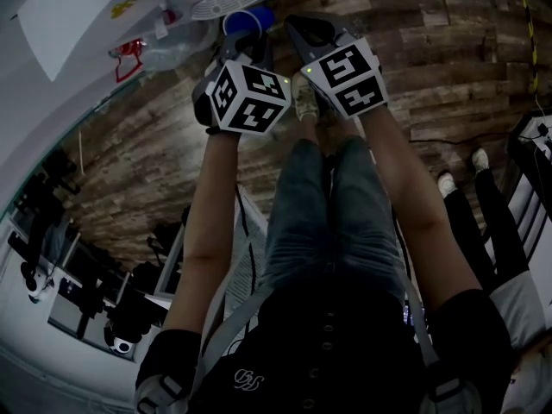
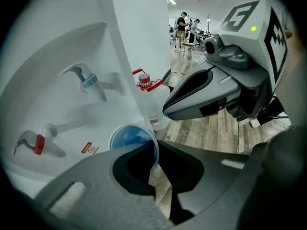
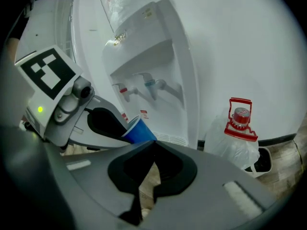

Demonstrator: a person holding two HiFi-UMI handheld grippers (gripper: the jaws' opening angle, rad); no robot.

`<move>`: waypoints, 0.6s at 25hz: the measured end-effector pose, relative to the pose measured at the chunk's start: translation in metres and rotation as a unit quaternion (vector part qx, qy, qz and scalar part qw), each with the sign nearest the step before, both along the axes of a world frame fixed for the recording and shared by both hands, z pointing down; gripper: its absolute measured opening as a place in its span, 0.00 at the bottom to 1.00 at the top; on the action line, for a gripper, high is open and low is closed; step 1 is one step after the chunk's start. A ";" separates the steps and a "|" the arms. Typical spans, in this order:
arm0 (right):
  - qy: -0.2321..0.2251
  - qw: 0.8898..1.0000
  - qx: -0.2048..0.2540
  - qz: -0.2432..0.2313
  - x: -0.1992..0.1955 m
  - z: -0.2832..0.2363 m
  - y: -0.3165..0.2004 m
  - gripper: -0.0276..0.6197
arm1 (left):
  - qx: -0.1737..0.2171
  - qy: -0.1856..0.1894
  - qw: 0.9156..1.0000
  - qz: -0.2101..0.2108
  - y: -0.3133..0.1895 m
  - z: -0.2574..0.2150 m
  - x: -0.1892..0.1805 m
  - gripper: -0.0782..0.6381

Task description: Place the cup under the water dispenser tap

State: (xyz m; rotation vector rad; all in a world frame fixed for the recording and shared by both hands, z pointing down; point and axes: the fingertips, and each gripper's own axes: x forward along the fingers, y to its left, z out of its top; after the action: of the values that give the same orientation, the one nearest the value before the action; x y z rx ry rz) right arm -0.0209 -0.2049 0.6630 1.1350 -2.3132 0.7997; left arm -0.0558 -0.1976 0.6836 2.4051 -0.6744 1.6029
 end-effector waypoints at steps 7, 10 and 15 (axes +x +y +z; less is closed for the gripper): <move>0.009 1.000 -0.003 -0.005 0.000 0.021 -0.017 0.04 | 0.017 -0.021 1.000 0.004 -0.026 0.018 0.000 0.13; 0.007 1.000 -0.006 0.000 0.000 0.027 -0.023 0.04 | 0.026 -0.030 0.999 0.012 -0.037 0.026 0.003 0.13; -0.007 1.000 -0.014 0.011 0.001 0.035 -0.029 0.04 | 0.034 -0.046 0.998 0.028 -0.051 0.040 0.007 0.14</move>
State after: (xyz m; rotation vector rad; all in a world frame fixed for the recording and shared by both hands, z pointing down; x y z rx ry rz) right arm -0.0202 -0.2337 0.6978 1.1485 -2.2967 0.8484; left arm -0.0485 -0.2487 0.7235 2.4313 -0.6946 1.7487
